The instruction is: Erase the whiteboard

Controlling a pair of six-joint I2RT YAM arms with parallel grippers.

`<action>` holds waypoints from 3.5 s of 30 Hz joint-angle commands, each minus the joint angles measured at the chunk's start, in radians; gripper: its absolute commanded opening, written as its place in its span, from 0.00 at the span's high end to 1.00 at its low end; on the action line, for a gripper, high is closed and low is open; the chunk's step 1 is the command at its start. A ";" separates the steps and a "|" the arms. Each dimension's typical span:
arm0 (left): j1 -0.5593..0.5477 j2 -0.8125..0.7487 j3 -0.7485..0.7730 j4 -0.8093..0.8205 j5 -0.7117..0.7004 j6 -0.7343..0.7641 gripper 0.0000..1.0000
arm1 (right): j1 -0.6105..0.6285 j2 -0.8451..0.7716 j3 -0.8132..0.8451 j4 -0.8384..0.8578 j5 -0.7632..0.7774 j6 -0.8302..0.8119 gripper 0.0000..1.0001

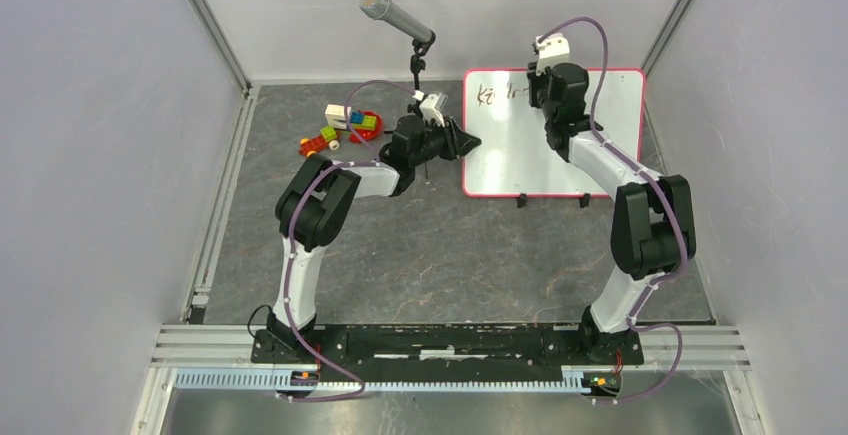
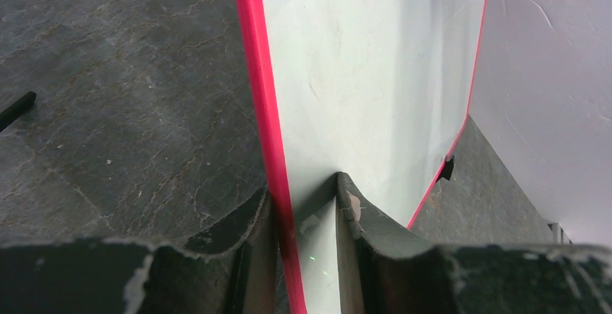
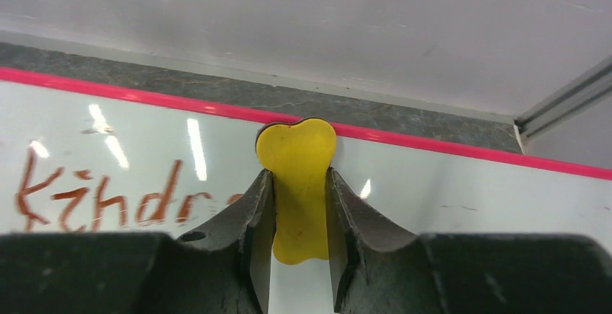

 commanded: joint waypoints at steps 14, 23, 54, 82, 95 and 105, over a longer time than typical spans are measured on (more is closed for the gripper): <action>-0.044 -0.072 -0.096 0.050 -0.252 0.180 0.98 | 0.158 0.014 -0.008 0.023 0.118 -0.032 0.77; -0.044 -0.077 -0.108 0.054 -0.272 0.189 0.98 | -0.051 -0.044 -0.090 -0.031 0.086 0.080 0.78; -0.046 -0.097 -0.125 0.058 -0.281 0.206 0.98 | 0.212 0.030 -0.006 -0.055 0.158 -0.055 0.78; -0.047 -0.106 -0.135 0.071 -0.290 0.219 0.98 | 0.260 0.077 0.073 -0.088 0.072 -0.030 0.79; -0.047 -0.104 -0.133 0.075 -0.291 0.218 0.98 | 0.271 0.053 -0.013 -0.176 -0.070 -0.140 0.79; -0.047 -0.106 -0.133 0.071 -0.291 0.221 0.98 | 0.285 0.009 -0.030 -0.269 -0.020 -0.199 0.79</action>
